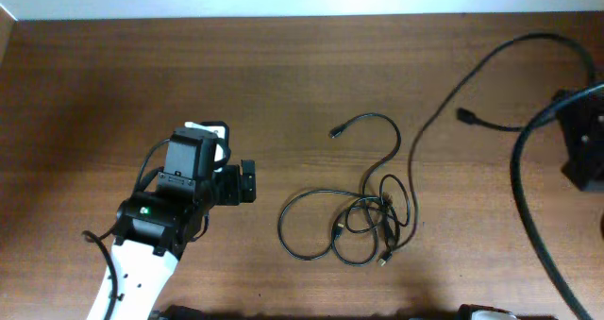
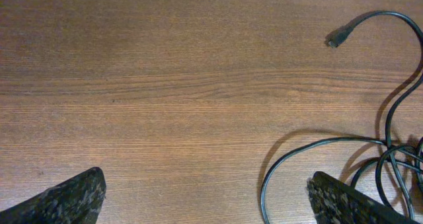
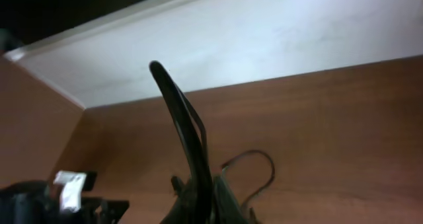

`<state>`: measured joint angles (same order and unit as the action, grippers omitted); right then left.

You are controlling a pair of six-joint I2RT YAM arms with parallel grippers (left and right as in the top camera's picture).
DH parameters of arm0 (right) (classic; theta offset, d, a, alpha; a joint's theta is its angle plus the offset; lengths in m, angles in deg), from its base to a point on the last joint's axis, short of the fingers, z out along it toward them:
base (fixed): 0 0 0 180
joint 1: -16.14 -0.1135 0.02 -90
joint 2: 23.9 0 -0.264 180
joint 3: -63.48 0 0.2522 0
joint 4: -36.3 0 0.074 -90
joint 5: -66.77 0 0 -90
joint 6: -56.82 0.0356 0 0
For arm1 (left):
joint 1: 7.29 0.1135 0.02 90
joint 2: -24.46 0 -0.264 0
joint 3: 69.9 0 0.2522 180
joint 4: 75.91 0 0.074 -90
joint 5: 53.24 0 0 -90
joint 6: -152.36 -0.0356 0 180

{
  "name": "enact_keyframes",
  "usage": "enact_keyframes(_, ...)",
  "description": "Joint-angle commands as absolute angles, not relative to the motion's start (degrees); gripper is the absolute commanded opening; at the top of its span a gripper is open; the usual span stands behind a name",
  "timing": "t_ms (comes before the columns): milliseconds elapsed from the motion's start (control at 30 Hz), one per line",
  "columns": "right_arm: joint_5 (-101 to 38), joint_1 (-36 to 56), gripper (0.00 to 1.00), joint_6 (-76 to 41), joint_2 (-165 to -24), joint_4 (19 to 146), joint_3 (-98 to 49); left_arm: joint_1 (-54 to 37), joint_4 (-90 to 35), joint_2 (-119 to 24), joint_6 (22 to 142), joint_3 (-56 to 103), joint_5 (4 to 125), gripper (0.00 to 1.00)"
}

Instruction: Untangle cables

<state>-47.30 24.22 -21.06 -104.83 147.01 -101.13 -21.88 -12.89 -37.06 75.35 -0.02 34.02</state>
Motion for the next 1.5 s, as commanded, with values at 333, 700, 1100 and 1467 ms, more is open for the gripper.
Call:
enact_keyframes(333,-84.1,24.4,0.04,-16.1,-105.0,130.4,-101.3,-21.6,-13.0,-37.0,74.4,0.0,34.4,0.99)
enact_keyframes(700,-12.3,24.5,0.04,-24.0,-116.5,119.8,-101.3,-21.6,-13.0,-37.0,74.4,-0.1,34.4,0.99)
enact_keyframes(1100,-56.4,46.9,0.04,-19.4,-129.3,127.3,-101.3,-21.6,-13.0,-37.0,74.4,0.0,34.4,0.99)
enact_keyframes(1467,-90.6,46.9,0.04,-30.0,-114.8,144.8,-101.3,-21.6,-13.0,-37.0,74.4,0.0,34.4,0.99)
